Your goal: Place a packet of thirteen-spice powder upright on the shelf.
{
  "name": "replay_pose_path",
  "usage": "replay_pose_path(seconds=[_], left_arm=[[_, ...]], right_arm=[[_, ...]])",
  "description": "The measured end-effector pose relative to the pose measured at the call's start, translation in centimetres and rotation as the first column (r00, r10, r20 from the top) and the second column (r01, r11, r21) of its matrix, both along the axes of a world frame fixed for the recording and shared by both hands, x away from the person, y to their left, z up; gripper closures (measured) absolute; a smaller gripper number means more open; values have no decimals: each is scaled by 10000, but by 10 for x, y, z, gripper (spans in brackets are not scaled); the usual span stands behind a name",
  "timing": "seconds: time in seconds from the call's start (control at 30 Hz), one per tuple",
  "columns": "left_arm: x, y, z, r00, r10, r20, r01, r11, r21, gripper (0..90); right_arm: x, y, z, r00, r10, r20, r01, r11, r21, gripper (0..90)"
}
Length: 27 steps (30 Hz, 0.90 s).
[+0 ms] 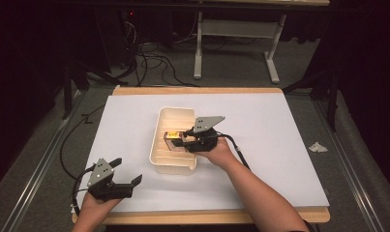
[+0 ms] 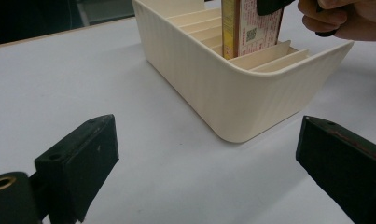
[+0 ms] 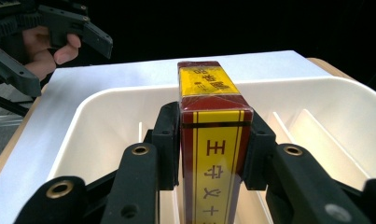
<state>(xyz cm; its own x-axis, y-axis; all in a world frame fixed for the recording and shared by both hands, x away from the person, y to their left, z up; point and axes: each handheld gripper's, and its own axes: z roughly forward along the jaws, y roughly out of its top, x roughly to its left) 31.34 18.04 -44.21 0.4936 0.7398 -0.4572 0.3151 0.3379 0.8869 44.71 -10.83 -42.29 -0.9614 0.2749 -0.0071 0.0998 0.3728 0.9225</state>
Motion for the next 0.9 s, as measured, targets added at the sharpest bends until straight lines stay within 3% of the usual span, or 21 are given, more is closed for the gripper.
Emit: replay_pose_path(seconds=[0.9], left_arm=[[0, -2, -1, 9999, -93, -48, 93, 9999, 95, 64]], right_arm=[[-5, -10, -8, 9987, -418, -282, 413, 9989, -205, 613]])
